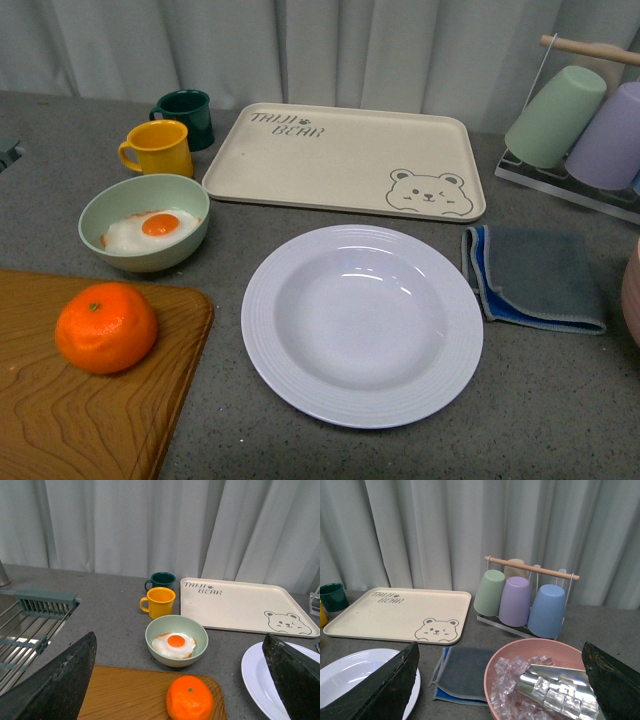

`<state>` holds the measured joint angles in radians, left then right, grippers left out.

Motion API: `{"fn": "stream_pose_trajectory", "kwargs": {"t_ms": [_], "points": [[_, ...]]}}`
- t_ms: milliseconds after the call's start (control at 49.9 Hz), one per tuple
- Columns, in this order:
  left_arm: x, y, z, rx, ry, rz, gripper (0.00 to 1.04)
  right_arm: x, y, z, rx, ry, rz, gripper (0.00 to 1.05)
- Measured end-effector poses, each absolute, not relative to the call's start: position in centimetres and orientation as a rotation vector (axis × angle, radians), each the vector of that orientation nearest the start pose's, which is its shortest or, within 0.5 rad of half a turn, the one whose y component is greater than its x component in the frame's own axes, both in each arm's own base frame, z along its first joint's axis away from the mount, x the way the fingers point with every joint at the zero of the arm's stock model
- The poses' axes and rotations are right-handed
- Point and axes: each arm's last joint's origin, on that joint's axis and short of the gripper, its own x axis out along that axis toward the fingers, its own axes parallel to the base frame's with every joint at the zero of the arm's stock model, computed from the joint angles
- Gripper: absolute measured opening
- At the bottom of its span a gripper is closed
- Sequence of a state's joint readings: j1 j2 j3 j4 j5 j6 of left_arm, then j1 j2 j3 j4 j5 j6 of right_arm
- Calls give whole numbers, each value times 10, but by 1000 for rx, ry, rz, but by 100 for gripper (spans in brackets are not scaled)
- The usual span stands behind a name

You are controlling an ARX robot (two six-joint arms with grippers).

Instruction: Place orange and plate with both arms

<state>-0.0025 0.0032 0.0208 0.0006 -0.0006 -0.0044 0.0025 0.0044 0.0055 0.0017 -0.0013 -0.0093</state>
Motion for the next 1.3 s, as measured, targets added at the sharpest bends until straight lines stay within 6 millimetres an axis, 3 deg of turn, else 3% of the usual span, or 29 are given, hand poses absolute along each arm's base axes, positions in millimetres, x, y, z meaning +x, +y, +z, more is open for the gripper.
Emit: {"fn": "stream_pose_trajectory", "kwargs": {"t_ms": [1301], "points": [[97,0,170,-4,-18,-2,98,98,0,165,-9,-3,4,95]]}}
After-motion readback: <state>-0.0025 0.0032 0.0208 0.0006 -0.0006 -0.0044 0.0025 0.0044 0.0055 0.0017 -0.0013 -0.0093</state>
